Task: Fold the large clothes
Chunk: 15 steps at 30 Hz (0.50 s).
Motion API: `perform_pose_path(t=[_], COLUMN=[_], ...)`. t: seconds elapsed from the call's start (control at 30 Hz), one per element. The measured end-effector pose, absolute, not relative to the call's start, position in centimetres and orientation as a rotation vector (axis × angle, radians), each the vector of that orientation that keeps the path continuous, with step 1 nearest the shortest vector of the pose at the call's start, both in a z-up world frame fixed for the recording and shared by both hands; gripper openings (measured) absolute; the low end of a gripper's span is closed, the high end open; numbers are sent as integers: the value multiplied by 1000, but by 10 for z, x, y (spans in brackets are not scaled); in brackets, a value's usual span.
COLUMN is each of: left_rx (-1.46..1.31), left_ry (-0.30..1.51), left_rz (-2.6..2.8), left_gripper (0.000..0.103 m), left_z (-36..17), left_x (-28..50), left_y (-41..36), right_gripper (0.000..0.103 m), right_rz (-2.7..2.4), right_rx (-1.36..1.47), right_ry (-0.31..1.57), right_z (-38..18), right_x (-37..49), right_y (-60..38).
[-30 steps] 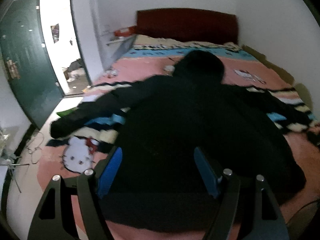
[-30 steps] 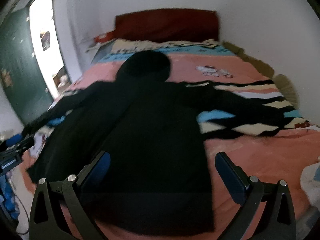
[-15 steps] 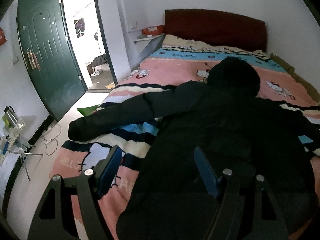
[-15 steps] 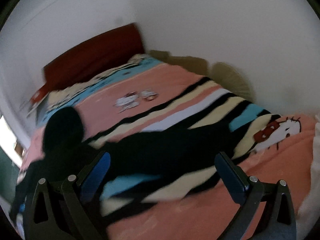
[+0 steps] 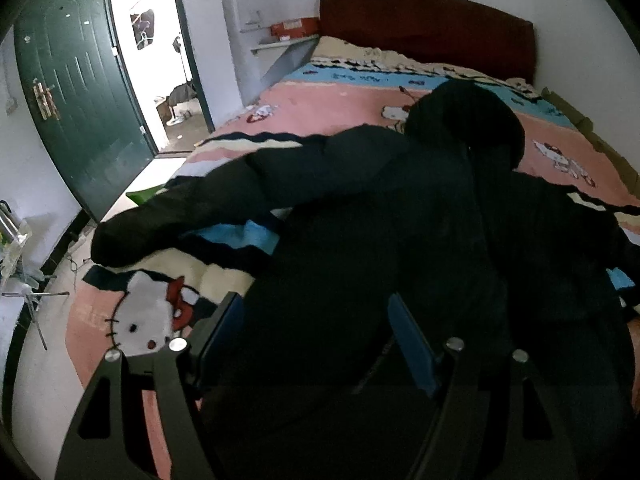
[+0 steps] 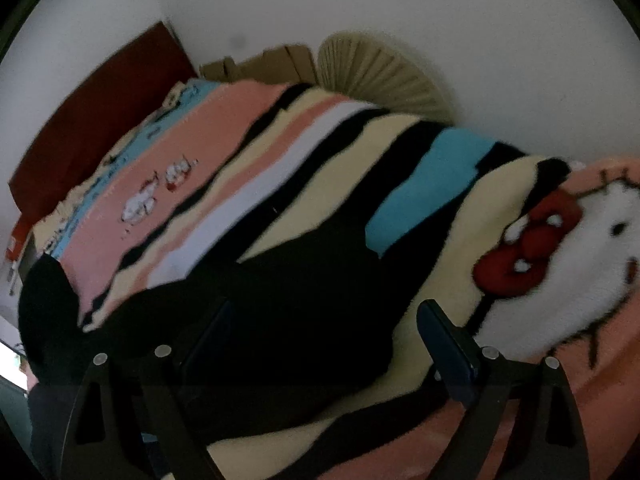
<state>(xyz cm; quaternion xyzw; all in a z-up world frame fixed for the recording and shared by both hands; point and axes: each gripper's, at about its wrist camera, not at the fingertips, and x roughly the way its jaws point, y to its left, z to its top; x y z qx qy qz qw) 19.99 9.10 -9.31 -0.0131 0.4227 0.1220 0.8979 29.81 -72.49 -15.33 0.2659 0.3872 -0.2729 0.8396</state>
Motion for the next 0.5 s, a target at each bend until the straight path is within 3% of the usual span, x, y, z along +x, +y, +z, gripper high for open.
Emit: perform_pose_path(t=[0.1,0.33,0.5], left_rx=[-27,-30,-54], left_ry=[888,904,882], left_rz=[247,224,207], left_gripper=[73,73,73], left_z=[-98,-101,-94], left_x=[203,201,191], left_y=[89,87,91], right_gripper=[82,28,19], right_rz=[-592,-536,-458], right_rx=[567,511,462], right_ry=[862,886,825], right_z=[-172,-177,-142], right_x=[306,314,313], right_y=[-730,-716,-691])
